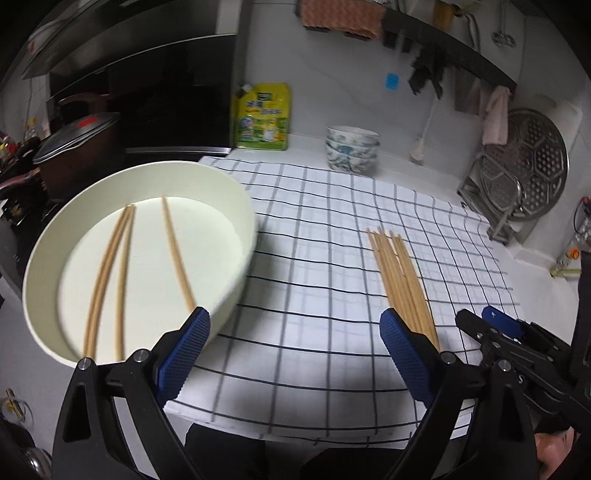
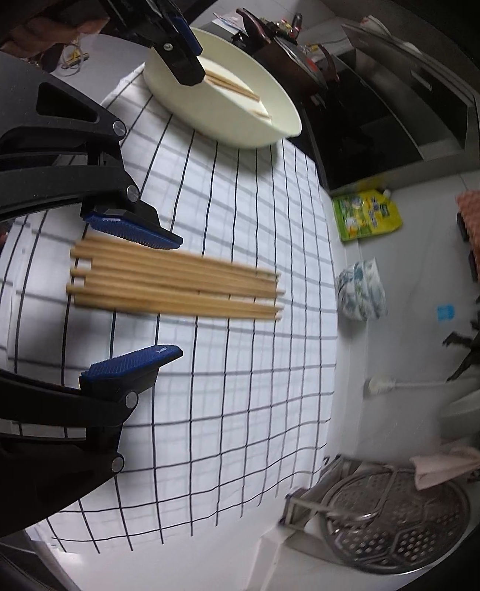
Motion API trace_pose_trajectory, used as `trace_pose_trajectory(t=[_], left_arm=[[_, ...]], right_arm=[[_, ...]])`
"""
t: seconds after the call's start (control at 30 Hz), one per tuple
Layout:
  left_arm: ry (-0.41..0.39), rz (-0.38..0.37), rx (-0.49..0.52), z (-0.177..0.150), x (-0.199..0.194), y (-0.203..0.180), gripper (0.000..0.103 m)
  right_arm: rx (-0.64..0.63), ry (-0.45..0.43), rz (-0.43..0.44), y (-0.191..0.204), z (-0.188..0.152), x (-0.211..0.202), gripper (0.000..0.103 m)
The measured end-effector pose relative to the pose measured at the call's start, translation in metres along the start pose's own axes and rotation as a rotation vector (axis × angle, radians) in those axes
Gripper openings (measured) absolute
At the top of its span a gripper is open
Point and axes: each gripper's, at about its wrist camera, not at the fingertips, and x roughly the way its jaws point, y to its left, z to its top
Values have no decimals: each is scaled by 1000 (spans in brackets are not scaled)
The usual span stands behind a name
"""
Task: Organize utensils
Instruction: 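Move both open tools back over the remaining chopsticks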
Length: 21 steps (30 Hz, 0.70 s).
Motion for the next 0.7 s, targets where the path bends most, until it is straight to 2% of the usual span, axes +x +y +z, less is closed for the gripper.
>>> trace_pose_trajectory(t=[0.2,0.53,0.7], left_arm=[[54,-1,55,-14,29,-25,93],[97,23,67,-28,61,-41,93],[114,16,40,-33,71,-39,93]], right_arm=[[12,40,-14,-15,-5,24,52],[-43,74,-45,-15,2,57,52],[-52,84,-45,-14,0,64,52]])
